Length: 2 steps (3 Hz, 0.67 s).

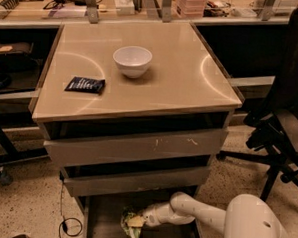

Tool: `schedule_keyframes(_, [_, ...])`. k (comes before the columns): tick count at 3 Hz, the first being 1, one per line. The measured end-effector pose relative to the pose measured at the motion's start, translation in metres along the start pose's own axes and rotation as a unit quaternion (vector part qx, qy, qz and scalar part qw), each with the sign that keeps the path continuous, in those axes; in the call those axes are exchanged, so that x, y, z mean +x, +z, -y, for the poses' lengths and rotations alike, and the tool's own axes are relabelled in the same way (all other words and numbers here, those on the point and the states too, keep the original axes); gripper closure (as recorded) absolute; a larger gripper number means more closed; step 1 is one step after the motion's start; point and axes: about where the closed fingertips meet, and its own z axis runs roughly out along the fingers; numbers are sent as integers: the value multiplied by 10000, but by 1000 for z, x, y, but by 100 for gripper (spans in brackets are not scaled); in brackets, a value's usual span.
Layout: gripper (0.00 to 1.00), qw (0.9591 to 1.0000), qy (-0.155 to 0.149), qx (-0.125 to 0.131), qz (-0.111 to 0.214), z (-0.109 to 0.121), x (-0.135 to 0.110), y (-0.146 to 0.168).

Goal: Place green jalapeno chip bag into bottom drawer

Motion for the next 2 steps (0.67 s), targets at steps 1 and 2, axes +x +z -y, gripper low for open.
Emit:
schedule_keyframes(1, [100,9994,2,232,244,11,3,-6])
schedule_keyframes(2, [100,9980,65,442,441,27,6,-13])
